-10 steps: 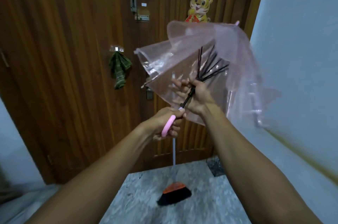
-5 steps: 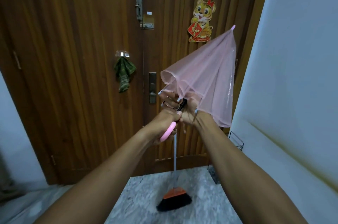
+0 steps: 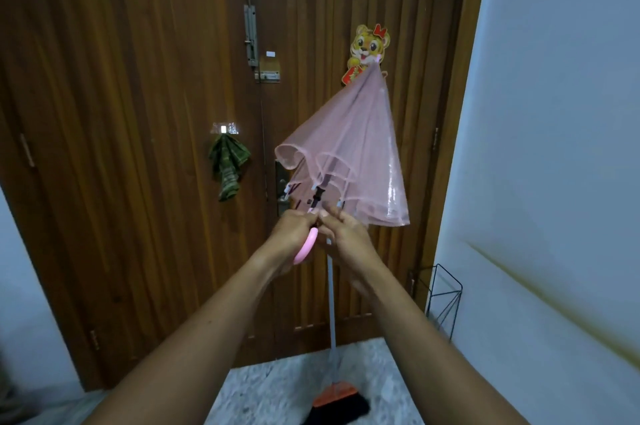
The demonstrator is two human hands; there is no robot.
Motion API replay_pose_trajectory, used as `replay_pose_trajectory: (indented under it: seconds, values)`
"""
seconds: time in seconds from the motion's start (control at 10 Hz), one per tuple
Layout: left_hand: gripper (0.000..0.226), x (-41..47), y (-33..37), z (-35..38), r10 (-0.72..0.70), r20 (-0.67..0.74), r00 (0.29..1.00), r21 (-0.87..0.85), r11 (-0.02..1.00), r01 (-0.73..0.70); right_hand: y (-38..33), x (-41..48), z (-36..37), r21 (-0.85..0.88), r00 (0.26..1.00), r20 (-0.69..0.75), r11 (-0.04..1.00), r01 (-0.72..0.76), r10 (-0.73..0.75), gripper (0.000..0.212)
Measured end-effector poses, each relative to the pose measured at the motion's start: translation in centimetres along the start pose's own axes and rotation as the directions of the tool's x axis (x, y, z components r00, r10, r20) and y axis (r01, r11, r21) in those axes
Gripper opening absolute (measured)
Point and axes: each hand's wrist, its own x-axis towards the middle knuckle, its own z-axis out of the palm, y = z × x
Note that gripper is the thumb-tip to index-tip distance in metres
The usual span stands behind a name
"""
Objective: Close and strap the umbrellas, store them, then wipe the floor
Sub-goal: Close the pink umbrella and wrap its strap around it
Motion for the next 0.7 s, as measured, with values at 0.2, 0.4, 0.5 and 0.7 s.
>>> replay_pose_trajectory:
  seconds: [0.2, 0.4, 0.5, 0.7]
  values:
    - [0.046, 3.3, -2.5, -0.8, 0.098, -0.225, 0.97, 0.096, 0.992, -0.078, -5.4, -2.1, -1.8, -0.13, 0.865, -0.446, 0.972, 0.194, -0.232, 0.035]
    - [0.047, 1.0, -1.2, 1.5, 0.384, -0.107, 0.917, 0.278, 0.897, -0.344, -9.9, 3.2, -0.6, -0.045, 0.981, -0.178, 0.996, 0.074, -0.081, 0.093]
    - [0.04, 1.5, -1.8, 1.4, 0.447, 0.018, 0.894, 0.304, 0.85, -0.43, -9.7, 4.7, 0.0, 0.036, 0.977, -0.18, 0.992, 0.124, -0.116, 0.074]
    - [0.036, 0.4, 0.2, -2.1, 0.558, -0.102, 0.824, 0.585, 0.703, -0.404, -8.5, 5.7, -1.2, -0.04, 0.921, -0.336, 0.98, 0.195, -0.197, 0.049]
